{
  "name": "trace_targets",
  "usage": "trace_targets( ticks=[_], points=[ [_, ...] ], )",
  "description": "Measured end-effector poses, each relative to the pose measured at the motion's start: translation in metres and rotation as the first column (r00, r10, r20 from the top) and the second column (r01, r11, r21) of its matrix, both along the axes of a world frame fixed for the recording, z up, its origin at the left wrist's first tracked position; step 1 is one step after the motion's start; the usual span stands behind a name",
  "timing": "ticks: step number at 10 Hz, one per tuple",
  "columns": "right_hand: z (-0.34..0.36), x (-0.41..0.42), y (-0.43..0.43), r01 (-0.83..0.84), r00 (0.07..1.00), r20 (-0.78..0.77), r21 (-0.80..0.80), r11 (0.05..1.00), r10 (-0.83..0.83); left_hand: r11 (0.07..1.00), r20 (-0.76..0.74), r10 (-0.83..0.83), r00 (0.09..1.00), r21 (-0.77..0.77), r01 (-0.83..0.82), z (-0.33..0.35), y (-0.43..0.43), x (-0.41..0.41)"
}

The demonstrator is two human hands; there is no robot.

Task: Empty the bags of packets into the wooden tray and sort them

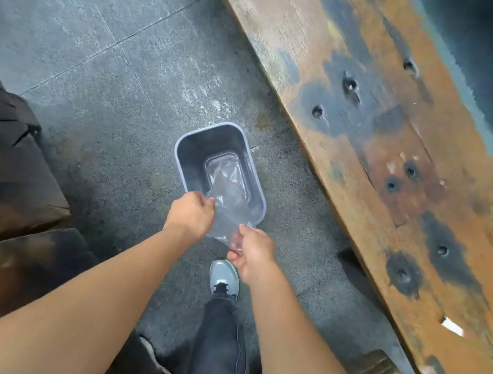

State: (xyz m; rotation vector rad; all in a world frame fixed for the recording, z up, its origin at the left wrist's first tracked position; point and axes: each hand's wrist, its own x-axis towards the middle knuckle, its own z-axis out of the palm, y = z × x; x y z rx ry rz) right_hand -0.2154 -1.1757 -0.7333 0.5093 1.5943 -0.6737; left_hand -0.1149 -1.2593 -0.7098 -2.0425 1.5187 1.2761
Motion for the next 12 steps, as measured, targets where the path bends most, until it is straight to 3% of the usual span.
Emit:
trace_targets(
  ticks=[4,8,10,11,12],
  points=[
    [-0.133,0.009,-0.014,0.056,0.996,0.066,0.084,0.995,-0.061,0.996,0.094,-0.072,0.993,0.051,0.068,-0.133,-0.022,0.0],
    [-0.144,0.032,-0.013,0.168,0.969,0.173,0.047,0.985,-0.174,0.997,0.158,-0.032,0.987,0.069,0.021,-0.153,-0.017,0.028],
    [-0.104,0.035,-0.012,-0.043,0.992,0.121,0.023,0.999,0.04,0.977,0.176,-0.148,0.973,0.178,0.116,-0.1,-0.017,0.034],
    [-0.059,0.035,-0.025,-0.21,0.977,0.044,-0.012,0.978,0.211,0.971,0.187,-0.213,0.959,0.147,0.187,-0.049,-0.023,0.036],
    [0.004,0.039,-0.037,-0.426,0.903,-0.091,-0.04,0.904,0.421,0.977,0.227,-0.209,0.951,0.096,0.191,0.012,-0.027,0.045]
  ],
)
